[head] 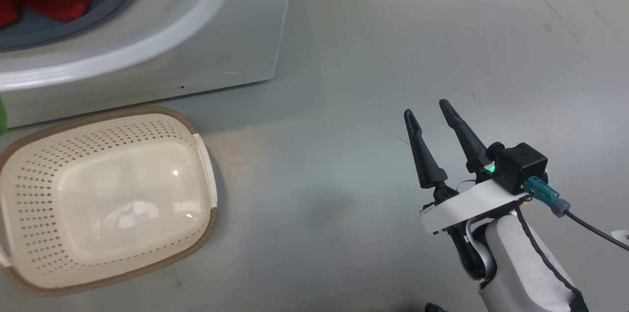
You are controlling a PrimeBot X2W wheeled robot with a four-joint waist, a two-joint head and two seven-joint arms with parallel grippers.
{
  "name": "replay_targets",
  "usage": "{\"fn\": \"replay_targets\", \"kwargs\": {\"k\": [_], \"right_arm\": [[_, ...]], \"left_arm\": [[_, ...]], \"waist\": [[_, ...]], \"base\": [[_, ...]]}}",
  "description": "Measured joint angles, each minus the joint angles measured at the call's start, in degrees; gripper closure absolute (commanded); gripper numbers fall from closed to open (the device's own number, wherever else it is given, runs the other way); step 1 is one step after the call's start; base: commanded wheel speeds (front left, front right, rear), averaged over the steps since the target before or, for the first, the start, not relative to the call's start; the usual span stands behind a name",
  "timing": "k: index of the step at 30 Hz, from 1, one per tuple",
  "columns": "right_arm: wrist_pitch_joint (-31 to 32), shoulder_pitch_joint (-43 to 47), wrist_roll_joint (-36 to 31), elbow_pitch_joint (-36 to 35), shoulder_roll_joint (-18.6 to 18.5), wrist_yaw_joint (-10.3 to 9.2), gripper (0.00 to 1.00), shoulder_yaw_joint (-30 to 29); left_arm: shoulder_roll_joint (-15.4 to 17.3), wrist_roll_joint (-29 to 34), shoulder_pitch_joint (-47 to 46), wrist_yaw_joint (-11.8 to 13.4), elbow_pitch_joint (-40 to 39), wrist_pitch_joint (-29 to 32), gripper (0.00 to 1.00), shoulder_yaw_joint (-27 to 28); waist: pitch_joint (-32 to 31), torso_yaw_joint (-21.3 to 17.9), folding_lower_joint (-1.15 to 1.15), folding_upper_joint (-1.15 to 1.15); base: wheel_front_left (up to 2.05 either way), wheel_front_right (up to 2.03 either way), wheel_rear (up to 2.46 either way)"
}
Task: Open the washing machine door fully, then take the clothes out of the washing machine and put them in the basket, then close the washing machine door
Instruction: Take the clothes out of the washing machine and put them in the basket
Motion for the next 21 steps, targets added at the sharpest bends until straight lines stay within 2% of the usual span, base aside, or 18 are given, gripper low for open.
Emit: {"fn": "replay_targets", "kwargs": {"k": [6, 21], "right_arm": [[0.0, -0.48, 2.46, -0.45, 0.0, 0.0, 0.0, 1.18], [0.0, -2.2, 6.64, -1.68, 0.14, -0.2, 0.0, 3.16]], "left_arm": [[3.56, 3.67, -5.06, 0.34, 4.28, 5.23, 0.0, -0.26], [7.8, 7.33, -15.21, 1.57, 12.79, 13.81, 0.0, -1.02]], "waist": [[2.88, -2.81, 0.0, 0.0], [7.91, -6.7, 0.0, 0.0]], "base": [[0.0, 0.0, 0.0], [0.0, 0.0, 0.0]]}}
